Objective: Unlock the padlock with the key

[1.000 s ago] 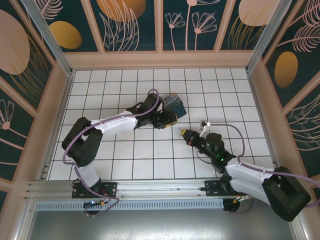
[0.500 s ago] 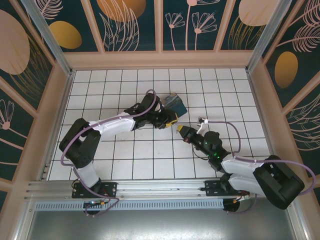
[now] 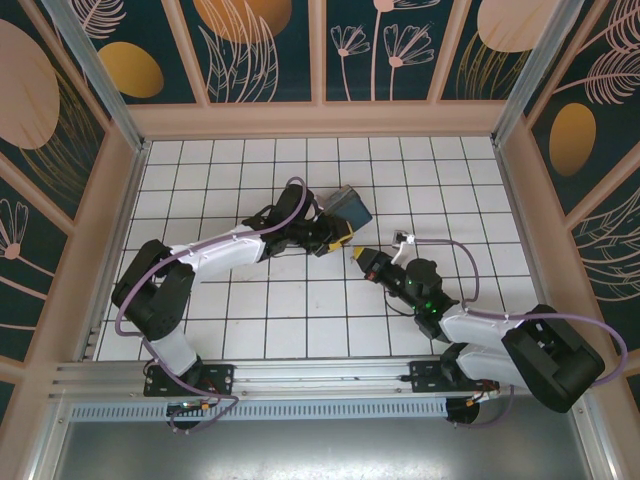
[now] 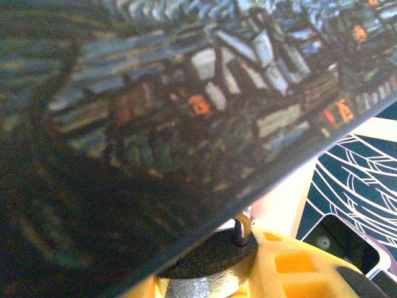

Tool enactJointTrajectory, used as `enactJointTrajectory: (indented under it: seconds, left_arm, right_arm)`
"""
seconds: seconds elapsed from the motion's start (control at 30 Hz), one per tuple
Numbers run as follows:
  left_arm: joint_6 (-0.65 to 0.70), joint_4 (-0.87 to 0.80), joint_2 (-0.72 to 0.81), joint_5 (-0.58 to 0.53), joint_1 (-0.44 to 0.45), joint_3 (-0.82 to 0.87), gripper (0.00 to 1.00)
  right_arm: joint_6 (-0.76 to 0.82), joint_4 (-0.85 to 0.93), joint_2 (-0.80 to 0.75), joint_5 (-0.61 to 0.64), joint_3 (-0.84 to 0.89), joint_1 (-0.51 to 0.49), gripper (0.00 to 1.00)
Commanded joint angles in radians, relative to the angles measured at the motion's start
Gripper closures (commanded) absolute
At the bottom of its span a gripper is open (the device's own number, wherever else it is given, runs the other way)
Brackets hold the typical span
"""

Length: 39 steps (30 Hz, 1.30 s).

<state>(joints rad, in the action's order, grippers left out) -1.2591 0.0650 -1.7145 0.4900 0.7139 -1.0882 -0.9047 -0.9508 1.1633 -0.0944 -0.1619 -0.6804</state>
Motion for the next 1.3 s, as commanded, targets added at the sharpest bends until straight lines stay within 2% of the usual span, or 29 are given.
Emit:
enactJointTrajectory:
  seconds: [0.0,0.63,1.27]
  left_arm:
    - [-0.02,0.085,0.042,0.019,-0.004,0.005,0.78]
    - [-0.056,0.142,0.054,0.038,-0.005,0.031,0.79]
    - [-0.068,0.139,0.064,0.036,-0.004,0.057,0.8]
  right_arm:
    - [-0.008,-0.02,-0.017,0.024,-0.019,0.007,1.0]
    - [-0.003,-0.045,0.018,-0.019,-0.05,0.037,1.0]
    - [0.003,-0.197,0.105,-0.054,-0.071,0.025,1.0]
